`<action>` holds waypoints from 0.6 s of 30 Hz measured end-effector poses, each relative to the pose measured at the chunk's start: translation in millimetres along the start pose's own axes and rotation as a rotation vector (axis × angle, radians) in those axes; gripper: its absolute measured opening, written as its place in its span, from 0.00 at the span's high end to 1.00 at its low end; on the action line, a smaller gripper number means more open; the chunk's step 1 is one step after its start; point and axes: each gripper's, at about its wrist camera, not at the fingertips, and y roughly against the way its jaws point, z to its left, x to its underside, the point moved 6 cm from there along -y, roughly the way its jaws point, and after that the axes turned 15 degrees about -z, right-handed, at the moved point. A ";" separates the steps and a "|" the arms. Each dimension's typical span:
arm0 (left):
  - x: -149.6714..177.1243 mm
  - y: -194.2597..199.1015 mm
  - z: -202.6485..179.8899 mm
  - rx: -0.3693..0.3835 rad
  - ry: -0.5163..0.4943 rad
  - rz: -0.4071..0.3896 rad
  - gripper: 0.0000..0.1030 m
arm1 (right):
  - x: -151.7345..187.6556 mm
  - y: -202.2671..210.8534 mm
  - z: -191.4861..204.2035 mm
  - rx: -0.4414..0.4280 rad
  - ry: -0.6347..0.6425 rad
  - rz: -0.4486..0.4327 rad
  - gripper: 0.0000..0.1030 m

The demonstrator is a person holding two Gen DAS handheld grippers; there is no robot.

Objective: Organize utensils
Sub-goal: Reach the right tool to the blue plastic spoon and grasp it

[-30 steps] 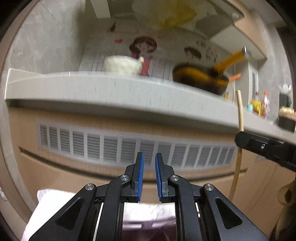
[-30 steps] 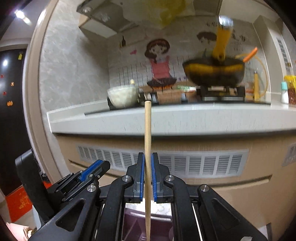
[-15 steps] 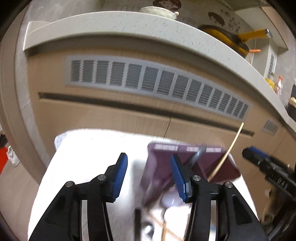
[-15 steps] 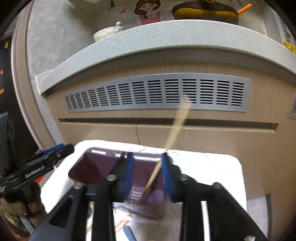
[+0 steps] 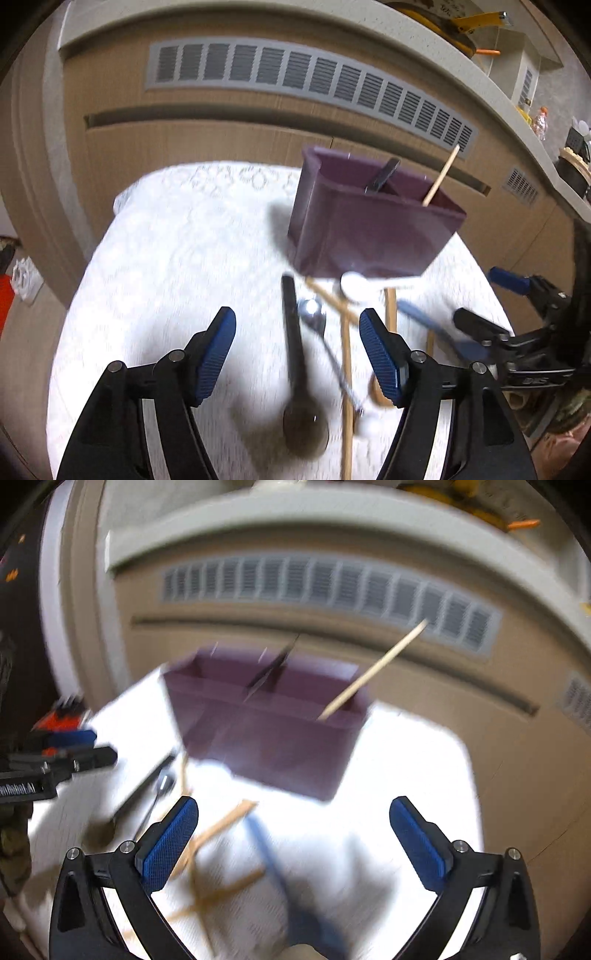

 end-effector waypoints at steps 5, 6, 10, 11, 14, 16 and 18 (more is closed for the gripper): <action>14.2 12.0 5.1 -0.002 0.016 0.018 0.28 | 9.1 -28.0 4.9 -0.002 -0.040 0.066 0.10; 16.6 13.3 5.5 0.002 0.020 0.022 0.27 | 8.4 -37.9 0.0 0.003 -0.094 0.086 0.10; 22.5 12.7 7.8 0.006 0.027 0.034 0.24 | 2.3 -59.3 5.8 0.009 -0.181 0.115 0.16; 22.3 11.5 8.3 0.005 0.029 0.039 0.24 | -0.4 -63.8 14.2 0.014 -0.162 0.113 0.20; 25.4 7.4 11.7 0.002 0.042 0.058 0.24 | -3.8 -81.0 29.8 0.017 -0.167 0.138 0.33; 26.7 5.1 12.1 0.001 0.042 0.064 0.24 | -2.0 -88.1 32.7 0.028 -0.172 0.163 0.33; 24.1 2.5 6.5 0.035 0.036 0.064 0.24 | 0.2 -87.0 31.5 0.029 -0.167 0.173 0.33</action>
